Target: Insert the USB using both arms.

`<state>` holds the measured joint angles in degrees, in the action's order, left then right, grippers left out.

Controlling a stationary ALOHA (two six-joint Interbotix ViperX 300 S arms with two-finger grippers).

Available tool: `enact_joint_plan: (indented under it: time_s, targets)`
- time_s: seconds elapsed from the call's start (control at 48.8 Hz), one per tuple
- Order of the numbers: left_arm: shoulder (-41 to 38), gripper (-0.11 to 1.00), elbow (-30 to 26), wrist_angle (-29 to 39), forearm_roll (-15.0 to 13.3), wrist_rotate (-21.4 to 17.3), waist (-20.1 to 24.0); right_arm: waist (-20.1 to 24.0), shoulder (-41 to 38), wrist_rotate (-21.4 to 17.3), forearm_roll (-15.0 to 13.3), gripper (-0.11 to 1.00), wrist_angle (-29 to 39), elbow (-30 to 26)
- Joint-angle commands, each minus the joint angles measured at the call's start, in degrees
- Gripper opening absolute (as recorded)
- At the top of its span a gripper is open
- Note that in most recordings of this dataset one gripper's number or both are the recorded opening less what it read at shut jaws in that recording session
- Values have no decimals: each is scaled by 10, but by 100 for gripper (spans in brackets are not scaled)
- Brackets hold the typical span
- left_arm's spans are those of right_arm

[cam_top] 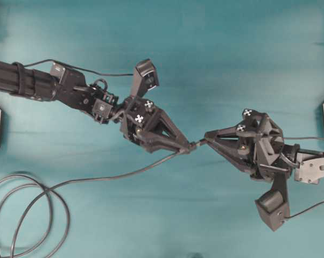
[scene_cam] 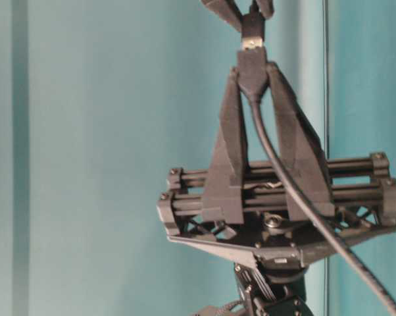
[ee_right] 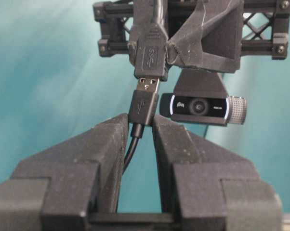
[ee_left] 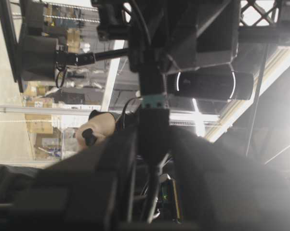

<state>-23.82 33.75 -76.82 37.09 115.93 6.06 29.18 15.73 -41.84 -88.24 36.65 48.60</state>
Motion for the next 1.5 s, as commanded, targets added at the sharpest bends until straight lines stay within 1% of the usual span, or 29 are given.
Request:
enact_joint_plan:
  time_s: [0.0,0.144,0.369,0.677,0.862,1.026,1.108,1.333,1.477]
  targets:
    - [3,23,-23,-5,-2,9,0,2,8,1,-5,21,-4,-19]
    - [-4,23,-33,-6,-2,10,0,2,8,2,-5,21,-4,-19]
    - [-4,23,-22,-3,-2,10,0,2,8,4,-5,21,-14,-31]
    - [-4,23,-13,2,-2,12,1,4,8,23,-5,21,-18,-39]
    - [-10,23,-24,8,-2,12,3,4,8,23,-5,21,-36,-43]
    - [-21,23,-48,8,-2,12,4,4,8,23,-5,21,-40,-44]
    - [-25,23,-52,8,-2,12,4,4,8,22,-5,21,-42,-47]
    - [-26,23,-47,8,-2,12,7,4,8,22,-4,21,-55,-50]
    - [-23,23,-47,8,-2,12,6,4,8,13,-3,21,-53,-47]
